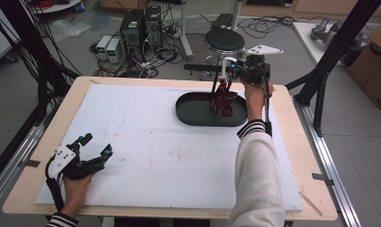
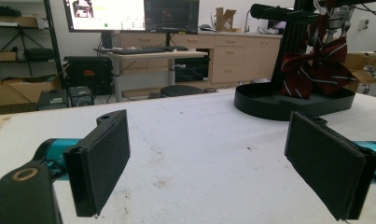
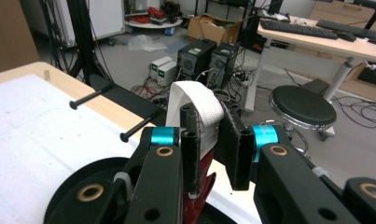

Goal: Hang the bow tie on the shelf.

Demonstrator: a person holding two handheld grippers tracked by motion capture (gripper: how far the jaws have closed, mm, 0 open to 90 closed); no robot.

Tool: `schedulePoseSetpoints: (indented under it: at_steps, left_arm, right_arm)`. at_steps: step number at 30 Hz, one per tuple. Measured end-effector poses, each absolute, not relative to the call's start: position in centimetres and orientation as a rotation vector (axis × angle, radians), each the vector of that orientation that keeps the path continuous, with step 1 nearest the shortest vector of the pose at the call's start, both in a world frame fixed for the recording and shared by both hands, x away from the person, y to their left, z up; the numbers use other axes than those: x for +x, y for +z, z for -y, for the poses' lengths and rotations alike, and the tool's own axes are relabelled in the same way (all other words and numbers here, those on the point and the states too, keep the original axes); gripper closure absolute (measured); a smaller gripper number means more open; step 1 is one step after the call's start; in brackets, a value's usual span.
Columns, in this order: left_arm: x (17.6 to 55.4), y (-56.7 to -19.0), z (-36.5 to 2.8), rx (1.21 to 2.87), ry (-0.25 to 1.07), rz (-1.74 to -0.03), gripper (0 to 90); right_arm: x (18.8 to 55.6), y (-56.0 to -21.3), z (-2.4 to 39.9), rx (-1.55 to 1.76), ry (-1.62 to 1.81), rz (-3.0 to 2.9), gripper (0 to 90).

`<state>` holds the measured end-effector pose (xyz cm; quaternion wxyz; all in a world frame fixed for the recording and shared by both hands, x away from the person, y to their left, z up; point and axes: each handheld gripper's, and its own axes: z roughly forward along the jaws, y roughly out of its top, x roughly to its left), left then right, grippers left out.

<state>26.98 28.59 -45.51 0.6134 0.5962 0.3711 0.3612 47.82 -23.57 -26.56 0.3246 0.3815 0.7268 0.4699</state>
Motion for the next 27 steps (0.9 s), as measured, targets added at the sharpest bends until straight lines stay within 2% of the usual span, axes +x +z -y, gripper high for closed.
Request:
schedulePoseSetpoints:
  at_steps: [19, 27]
  left_arm:
    - [27.0, -45.5, -28.5, 1.375, 0.834, -0.856, 14.5]
    - [27.0, -45.5, -28.5, 1.376, 0.834, -0.856, 14.4]
  right_arm:
    - [49.4, -28.1, 24.1, 1.016, 1.097, -1.957, 77.6]
    - [49.4, -28.2, 24.1, 1.012, 1.015, -1.994, 71.5]
